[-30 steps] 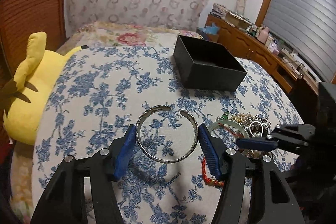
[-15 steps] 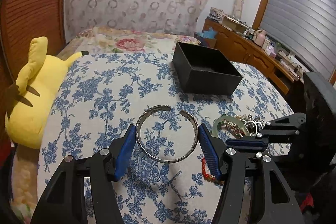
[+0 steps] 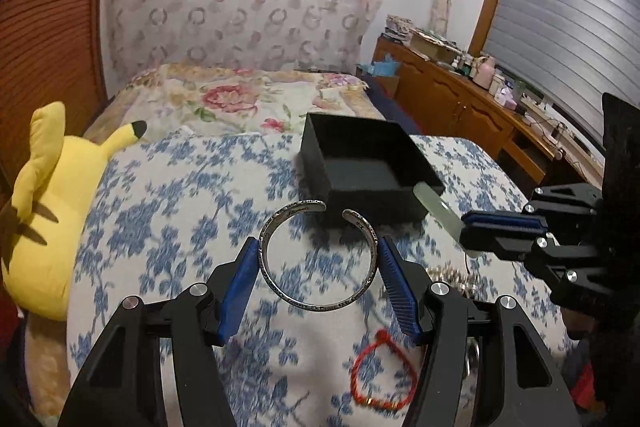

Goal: Organize jewelry
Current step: 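Carry both bangles into the black box and open both tools to release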

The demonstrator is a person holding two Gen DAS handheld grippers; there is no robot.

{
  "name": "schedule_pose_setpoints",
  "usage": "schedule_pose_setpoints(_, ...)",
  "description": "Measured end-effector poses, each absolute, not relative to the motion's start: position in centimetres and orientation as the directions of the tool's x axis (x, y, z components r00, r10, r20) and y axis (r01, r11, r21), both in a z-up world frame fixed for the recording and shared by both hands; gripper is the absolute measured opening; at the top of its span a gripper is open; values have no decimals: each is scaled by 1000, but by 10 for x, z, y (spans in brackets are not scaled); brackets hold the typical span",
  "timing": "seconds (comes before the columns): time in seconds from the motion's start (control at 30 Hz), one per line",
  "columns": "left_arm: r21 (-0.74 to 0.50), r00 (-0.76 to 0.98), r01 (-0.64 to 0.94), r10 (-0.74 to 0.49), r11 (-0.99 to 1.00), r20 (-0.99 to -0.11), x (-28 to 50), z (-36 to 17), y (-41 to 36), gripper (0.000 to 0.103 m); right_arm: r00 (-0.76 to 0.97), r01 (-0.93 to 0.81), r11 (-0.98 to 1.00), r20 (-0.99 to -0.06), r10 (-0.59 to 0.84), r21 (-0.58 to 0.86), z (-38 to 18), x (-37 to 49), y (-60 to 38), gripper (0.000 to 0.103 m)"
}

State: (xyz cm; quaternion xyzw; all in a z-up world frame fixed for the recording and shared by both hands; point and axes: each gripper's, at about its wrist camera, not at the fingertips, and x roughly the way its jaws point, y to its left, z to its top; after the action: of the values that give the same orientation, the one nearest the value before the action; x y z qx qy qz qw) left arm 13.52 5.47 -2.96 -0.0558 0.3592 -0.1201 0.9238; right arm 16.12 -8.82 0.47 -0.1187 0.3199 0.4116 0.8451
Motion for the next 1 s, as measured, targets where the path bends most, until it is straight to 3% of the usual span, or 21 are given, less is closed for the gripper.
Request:
schedule_pose_setpoints(0.6, -165, 686, 183, -246, 969, -685, 200, -14, 38, 58, 435, -721, 680, -679, 591, 130, -26, 271, -98, 8)
schedule_pose_setpoints(1.0, -143, 661, 231, -263, 962, -703, 230, -18, 15, 58, 476, -669, 728, -666, 575, 150, -27, 282, -115, 10)
